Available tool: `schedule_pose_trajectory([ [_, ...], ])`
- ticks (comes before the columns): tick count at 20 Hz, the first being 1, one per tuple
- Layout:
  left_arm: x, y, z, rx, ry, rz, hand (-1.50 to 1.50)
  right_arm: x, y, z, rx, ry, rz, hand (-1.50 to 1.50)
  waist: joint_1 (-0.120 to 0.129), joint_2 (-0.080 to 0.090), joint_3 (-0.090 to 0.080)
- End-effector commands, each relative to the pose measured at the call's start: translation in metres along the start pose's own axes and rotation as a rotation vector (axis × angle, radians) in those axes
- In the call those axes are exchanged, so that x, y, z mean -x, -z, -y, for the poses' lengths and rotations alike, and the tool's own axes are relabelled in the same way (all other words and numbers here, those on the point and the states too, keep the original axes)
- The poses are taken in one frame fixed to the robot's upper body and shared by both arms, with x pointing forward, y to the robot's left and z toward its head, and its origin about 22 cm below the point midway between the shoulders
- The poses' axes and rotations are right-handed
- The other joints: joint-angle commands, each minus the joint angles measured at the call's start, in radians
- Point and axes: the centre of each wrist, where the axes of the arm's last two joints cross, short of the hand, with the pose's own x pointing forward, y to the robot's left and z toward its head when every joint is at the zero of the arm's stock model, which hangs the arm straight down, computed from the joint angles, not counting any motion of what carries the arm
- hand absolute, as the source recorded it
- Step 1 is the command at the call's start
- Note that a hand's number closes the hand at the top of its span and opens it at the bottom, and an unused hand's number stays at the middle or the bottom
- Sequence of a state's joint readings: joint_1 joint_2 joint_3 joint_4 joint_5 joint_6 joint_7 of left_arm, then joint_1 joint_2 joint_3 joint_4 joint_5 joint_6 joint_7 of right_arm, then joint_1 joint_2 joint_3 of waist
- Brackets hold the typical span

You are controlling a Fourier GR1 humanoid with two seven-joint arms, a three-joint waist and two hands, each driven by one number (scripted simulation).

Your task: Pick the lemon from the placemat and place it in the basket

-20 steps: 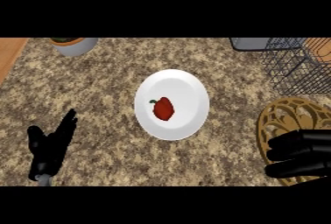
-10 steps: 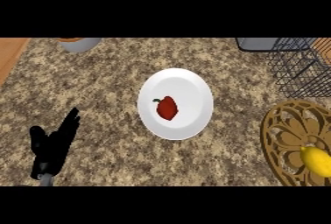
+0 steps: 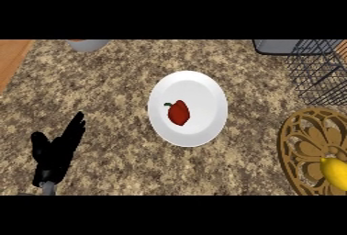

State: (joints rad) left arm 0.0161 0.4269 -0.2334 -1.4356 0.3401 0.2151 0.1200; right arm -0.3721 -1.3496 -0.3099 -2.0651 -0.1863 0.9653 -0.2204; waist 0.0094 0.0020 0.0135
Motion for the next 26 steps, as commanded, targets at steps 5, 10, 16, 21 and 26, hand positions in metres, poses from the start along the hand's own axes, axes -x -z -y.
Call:
schedule_pose_trajectory([
  [5, 0.041, -0.015, 0.007, 0.011, 0.013, -0.176, 0.0, 0.014, 0.006, -0.012, -0.176, 0.072, 0.112, -1.5, 0.021, 0.014, -0.008],
  [10, 0.042, -0.018, -0.006, -0.019, 0.013, -0.202, 0.0, 0.025, 0.009, -0.031, -0.155, 0.118, 0.149, -1.5, -0.005, 0.007, -0.005],
  [16, 0.031, -0.011, -0.003, -0.006, 0.0, -0.191, 0.0, 0.028, 0.026, -0.067, -0.182, 0.116, 0.187, -1.5, -0.016, 0.004, -0.007],
  [21, 0.039, -0.016, -0.004, -0.029, 0.008, -0.203, 0.0, 0.038, 0.035, -0.103, -0.211, 0.063, 0.137, -1.5, -0.001, 0.007, -0.008],
  [26, 0.033, -0.016, -0.004, -0.005, 0.01, -0.211, 0.0, 0.06, 0.029, -0.135, -0.267, 0.039, 0.127, -1.5, 0.001, 0.007, -0.008],
])
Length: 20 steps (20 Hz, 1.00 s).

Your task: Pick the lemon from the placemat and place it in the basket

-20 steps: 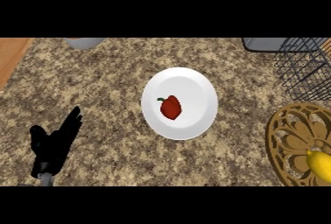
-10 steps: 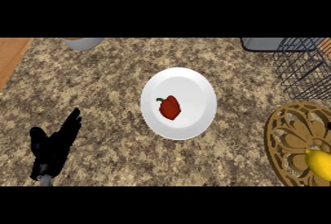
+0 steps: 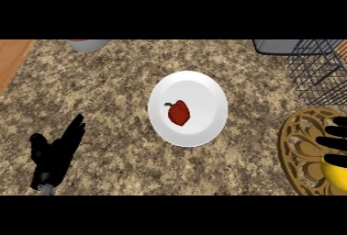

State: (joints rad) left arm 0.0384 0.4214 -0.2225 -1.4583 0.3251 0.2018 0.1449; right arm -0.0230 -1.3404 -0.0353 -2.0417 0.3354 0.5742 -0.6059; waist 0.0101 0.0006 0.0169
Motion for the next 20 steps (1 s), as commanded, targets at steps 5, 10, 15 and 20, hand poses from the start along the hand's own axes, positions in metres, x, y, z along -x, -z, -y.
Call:
schedule_pose_trajectory([
  [5, 0.038, -0.007, 0.008, 0.007, 0.017, -0.18, 0.0, 0.041, -0.013, -0.058, -0.107, 0.024, 0.082, -1.5, 0.005, 0.011, -0.014],
  [10, 0.038, -0.008, 0.006, 0.002, 0.012, -0.179, 0.0, 0.058, -0.021, -0.086, -0.089, 0.017, 0.102, -1.5, 0.011, 0.009, -0.015],
  [15, 0.038, -0.005, 0.011, 0.005, 0.01, -0.165, 0.0, 0.065, -0.015, -0.112, -0.091, 0.008, 0.097, -1.5, 0.01, 0.008, -0.016],
  [20, 0.024, -0.013, 0.007, 0.015, 0.013, -0.189, 0.0, 0.058, 0.011, -0.136, -0.065, 0.037, 0.118, -1.5, 0.017, 0.004, -0.015],
])
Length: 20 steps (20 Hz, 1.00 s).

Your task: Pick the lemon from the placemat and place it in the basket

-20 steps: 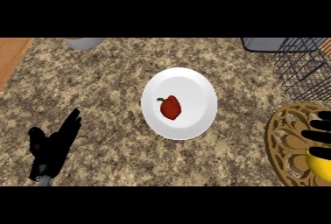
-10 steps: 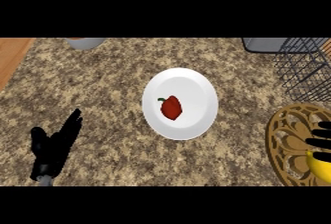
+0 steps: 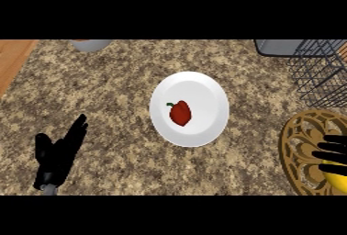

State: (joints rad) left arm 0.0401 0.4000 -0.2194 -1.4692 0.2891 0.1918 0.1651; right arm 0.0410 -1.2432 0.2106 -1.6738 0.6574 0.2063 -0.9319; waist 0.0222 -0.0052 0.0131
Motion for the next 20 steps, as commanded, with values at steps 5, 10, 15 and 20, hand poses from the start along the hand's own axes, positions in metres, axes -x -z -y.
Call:
schedule_pose_trajectory([
  [5, 0.043, -0.014, -0.004, -0.007, -0.006, -0.185, 0.0, 0.015, 0.006, -0.02, -0.027, 0.014, 0.046, -1.5, 0.001, 0.012, -0.012],
  [10, 0.043, -0.017, 0.009, -0.006, -0.015, -0.193, 0.0, 0.016, 0.019, -0.023, -0.098, -0.063, 0.002, -1.5, -0.003, 0.009, -0.013],
  [15, 0.041, 0.001, -0.005, -0.036, -0.007, -0.188, 0.0, 0.015, 0.013, -0.046, -0.119, -0.056, 0.028, -1.5, -0.031, 0.008, -0.013],
  [20, 0.032, -0.006, -0.01, -0.022, -0.013, -0.181, 0.0, 0.02, 0.032, -0.043, -0.096, -0.061, 0.017, -1.5, -0.018, 0.008, -0.013],
])
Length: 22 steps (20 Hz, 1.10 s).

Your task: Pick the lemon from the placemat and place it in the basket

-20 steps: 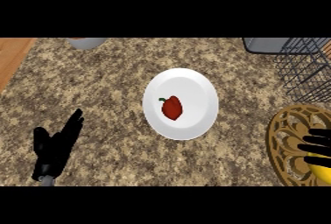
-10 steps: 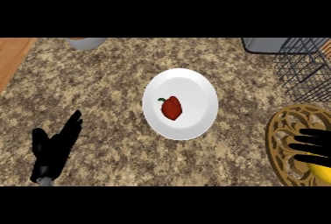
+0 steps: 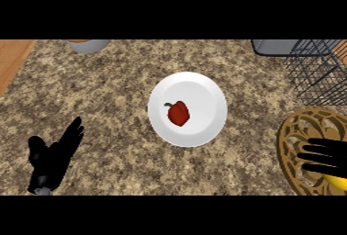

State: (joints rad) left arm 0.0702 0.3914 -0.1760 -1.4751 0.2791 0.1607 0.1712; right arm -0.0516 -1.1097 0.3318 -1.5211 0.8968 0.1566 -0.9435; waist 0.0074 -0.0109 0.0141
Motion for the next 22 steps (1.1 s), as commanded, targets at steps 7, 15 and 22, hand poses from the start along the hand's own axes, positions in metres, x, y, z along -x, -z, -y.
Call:
schedule_pose_trajectory([
  [7, 0.027, -0.002, 0.01, -0.019, 0.002, -0.164, 0.0, 0.001, 0.019, -0.024, 0.015, 0.006, 0.036, -1.5, -0.01, 0.012, -0.014],
  [15, 0.044, -0.019, -0.004, -0.001, 0.006, -0.178, 0.0, 0.003, 0.036, -0.029, 0.083, -0.118, 0.091, 1.5, -0.002, 0.012, -0.014],
  [22, 0.027, -0.015, 0.008, -0.014, 0.016, -0.152, 0.0, 0.013, 0.049, -0.03, 0.135, 0.038, -0.195, 1.5, 0.0, 0.013, -0.014],
])
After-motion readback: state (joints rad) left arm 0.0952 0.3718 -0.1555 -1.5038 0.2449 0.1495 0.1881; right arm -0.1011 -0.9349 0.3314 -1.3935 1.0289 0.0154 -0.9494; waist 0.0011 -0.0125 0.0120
